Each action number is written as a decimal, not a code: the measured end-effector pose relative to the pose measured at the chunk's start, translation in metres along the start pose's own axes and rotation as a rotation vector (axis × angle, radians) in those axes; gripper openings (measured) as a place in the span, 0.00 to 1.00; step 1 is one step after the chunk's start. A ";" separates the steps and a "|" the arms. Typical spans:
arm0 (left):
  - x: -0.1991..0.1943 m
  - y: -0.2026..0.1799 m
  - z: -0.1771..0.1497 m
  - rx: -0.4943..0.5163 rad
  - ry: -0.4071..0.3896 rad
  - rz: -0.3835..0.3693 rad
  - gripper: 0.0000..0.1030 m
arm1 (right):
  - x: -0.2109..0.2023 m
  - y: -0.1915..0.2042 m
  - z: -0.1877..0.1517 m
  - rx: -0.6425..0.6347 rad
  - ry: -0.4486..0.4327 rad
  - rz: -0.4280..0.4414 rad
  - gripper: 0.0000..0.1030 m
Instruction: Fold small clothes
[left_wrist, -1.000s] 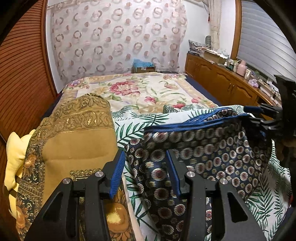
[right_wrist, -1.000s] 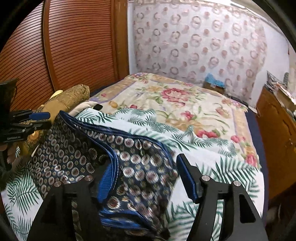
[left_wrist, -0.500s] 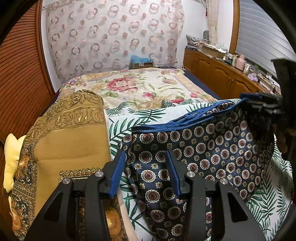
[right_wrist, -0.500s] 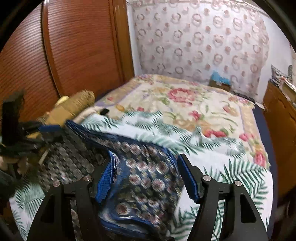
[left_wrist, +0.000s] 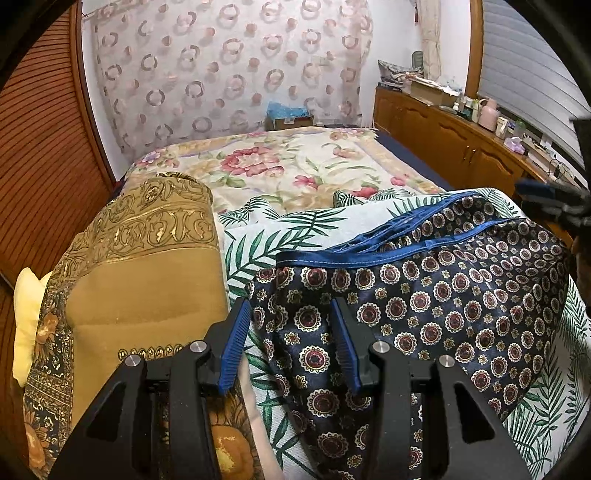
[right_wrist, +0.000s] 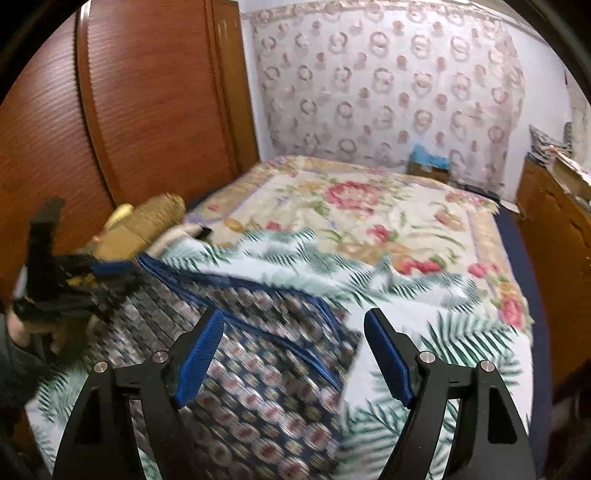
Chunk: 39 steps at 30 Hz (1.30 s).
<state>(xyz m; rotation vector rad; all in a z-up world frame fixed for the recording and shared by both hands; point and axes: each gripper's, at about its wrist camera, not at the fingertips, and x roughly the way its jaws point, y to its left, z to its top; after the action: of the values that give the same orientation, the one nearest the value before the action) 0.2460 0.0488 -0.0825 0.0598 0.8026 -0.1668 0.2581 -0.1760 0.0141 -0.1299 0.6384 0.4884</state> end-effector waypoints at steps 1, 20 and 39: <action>0.000 0.000 -0.001 -0.002 0.000 -0.001 0.45 | 0.002 -0.003 -0.005 0.006 0.015 -0.002 0.78; 0.000 -0.004 -0.004 0.005 0.003 0.003 0.45 | 0.058 -0.017 -0.024 0.001 0.153 0.097 0.40; -0.001 -0.031 0.010 0.043 -0.021 -0.077 0.45 | 0.010 -0.066 -0.018 -0.049 0.129 0.022 0.08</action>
<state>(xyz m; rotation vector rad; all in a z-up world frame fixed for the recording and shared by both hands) 0.2469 0.0175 -0.0743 0.0679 0.7810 -0.2568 0.2870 -0.2348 -0.0084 -0.2016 0.7552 0.5200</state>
